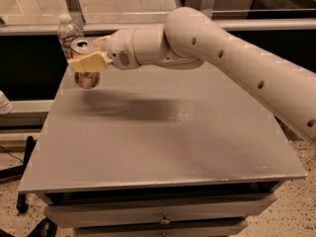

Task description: Move orange can near water bottle

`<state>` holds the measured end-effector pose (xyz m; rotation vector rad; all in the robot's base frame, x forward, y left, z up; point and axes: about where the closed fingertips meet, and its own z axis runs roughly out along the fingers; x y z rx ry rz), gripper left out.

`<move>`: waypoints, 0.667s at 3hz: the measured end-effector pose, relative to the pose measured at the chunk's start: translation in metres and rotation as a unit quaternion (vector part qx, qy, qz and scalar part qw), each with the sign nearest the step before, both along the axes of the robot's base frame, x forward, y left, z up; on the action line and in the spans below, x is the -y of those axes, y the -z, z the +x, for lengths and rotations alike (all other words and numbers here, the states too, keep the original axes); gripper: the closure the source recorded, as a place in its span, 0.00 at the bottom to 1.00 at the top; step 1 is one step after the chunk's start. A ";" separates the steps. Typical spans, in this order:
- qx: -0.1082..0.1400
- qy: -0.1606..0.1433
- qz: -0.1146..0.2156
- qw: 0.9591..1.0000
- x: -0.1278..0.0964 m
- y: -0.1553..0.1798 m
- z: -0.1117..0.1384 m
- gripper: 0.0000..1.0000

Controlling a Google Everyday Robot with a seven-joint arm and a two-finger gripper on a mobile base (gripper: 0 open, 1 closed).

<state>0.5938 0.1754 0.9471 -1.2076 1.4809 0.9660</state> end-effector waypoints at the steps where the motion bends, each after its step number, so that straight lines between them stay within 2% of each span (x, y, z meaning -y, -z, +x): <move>1: 0.010 0.006 -0.018 1.000 0.004 0.010 0.021 1.00; 2: 0.014 0.014 -0.033 0.999 0.015 0.018 0.033 1.00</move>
Offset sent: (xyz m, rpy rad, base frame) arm 0.0498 -0.0356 -0.0292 -0.1032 -0.0373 -0.0569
